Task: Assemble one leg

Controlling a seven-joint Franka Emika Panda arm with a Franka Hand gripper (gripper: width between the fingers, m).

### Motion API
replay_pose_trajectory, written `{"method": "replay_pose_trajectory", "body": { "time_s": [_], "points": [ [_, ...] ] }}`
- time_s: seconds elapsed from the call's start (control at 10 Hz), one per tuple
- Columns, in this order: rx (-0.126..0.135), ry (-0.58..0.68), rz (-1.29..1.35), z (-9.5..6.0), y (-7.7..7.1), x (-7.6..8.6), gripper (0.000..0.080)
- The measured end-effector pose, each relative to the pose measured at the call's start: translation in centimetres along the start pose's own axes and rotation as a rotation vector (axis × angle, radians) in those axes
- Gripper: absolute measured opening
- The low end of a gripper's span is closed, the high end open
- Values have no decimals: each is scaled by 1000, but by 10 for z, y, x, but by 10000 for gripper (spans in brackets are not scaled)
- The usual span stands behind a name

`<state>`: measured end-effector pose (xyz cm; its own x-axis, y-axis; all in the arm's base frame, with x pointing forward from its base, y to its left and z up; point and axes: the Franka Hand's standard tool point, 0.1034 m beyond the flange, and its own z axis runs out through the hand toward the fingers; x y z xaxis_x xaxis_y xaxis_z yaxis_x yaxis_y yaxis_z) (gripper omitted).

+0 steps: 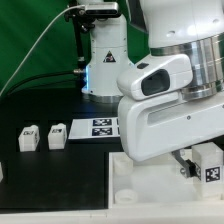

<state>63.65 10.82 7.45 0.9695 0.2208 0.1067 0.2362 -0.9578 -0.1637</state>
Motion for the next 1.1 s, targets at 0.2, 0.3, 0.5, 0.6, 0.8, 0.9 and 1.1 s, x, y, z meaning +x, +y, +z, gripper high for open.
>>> {"method": "replay_pose_trajectory", "body": {
  "time_s": [0.2,0.3,0.5,0.6,0.8,0.9,1.1],
  "points": [
    [0,3,170,0,1,1,289],
    [-2,3,272,0,2,0,290],
    [-2,8,518,1,6,-1,290],
    [15,9,689,1,9,-1,290],
    [46,-6,971,1,10,-7,292],
    [56,-15,1144,2,10,-9,292],
    [73,-31,1355,2,10,-12,294]
  ]
}}
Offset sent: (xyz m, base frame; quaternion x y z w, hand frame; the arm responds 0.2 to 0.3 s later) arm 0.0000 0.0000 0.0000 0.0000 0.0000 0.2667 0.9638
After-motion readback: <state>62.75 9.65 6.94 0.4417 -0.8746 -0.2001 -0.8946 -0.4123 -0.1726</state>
